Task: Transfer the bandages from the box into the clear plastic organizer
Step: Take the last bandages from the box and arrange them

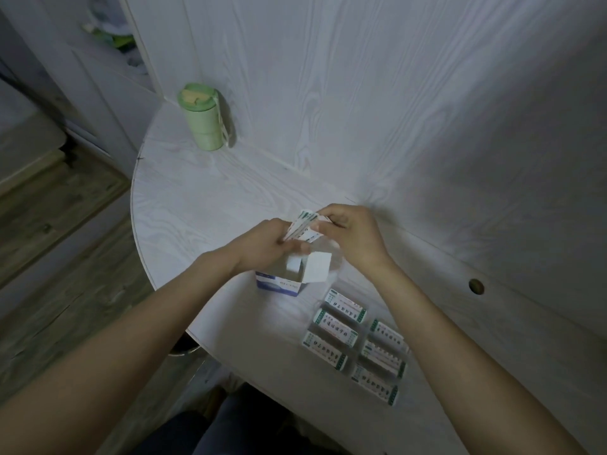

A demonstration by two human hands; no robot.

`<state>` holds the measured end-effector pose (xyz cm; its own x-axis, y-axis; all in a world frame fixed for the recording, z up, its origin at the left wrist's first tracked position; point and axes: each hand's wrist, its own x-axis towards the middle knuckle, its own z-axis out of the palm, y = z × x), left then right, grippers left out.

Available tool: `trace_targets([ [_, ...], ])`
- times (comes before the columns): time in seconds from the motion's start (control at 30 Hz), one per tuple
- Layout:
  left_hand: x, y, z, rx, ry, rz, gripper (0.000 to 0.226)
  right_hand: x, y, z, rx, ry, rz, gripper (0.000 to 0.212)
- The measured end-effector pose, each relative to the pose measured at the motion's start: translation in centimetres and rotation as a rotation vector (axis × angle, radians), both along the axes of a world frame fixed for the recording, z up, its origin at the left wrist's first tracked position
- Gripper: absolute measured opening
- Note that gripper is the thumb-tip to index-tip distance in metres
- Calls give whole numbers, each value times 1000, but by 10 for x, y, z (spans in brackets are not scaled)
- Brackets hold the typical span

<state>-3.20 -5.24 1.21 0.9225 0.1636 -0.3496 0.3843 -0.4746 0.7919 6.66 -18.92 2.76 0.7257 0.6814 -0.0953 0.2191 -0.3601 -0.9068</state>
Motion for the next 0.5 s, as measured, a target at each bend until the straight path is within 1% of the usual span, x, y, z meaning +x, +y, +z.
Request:
trace_targets([
  [0.03, 1, -6, 4, -124, -5, 7, 12, 1, -4, 1, 22, 56, -28, 12],
  [0.1, 2, -16, 9, -387, -4, 43, 11, 1, -16, 4, 88, 191, -81, 14],
  [0.13, 2, -20, 9, -450, 0, 58, 11, 1, -22, 5, 116, 247, -95, 15],
  [0.27, 4, -47, 13, -576, 4, 53, 10, -3, -49, 7, 130, 345, -99, 13],
  [0.33, 5, -60, 17, -666, 53, 43, 22, -4, -60, 7, 142, 347, -124, 10],
  [0.4, 6, -70, 18, -750, 97, 62, 38, -3, -74, 4, 168, 354, -155, 12],
  [0.43, 6, -74, 17, -770, 104, 86, 42, -3, -81, 2, 175, 363, -174, 14],
  [0.5, 6, -81, 14, -769, 106, 140, 39, -1, -93, -2, 178, 383, -194, 17],
])
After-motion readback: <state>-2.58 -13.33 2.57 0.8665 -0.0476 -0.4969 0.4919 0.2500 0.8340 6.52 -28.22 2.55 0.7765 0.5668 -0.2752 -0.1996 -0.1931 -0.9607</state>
